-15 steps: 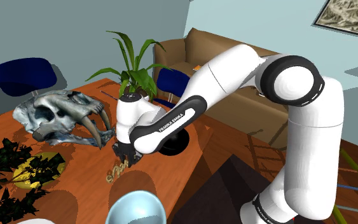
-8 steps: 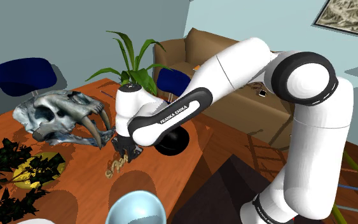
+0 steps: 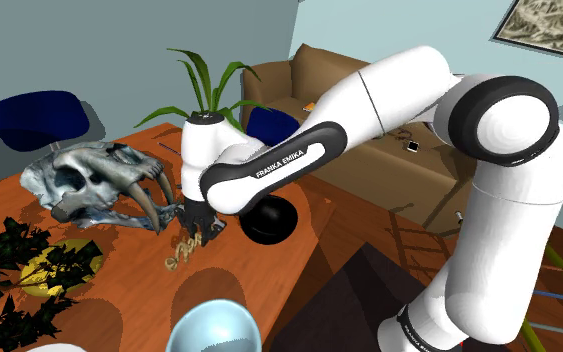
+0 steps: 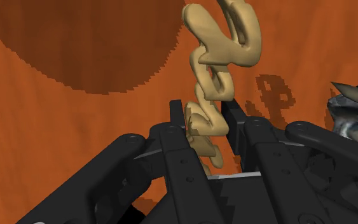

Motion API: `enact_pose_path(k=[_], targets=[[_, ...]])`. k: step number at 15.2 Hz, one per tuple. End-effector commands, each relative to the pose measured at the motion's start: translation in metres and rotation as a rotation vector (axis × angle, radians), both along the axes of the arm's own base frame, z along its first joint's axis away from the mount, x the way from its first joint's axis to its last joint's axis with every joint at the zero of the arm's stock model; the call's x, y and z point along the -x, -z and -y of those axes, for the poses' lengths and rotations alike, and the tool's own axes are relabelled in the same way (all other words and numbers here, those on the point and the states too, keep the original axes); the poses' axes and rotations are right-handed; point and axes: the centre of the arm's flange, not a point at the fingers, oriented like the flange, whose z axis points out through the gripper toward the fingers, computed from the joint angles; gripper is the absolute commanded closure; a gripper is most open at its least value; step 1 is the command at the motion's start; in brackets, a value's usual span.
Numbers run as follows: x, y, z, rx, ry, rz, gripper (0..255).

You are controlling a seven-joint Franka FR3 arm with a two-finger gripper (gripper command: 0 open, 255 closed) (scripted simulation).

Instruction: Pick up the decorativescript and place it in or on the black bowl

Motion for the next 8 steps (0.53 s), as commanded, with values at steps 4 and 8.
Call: enact_pose_path(k=[4,8], targets=[[0.000,-0.026,0.000,0.000,0.000,0.000,255],[0.000,-0.047,0.000,0.000,0.000,0.000,255]])
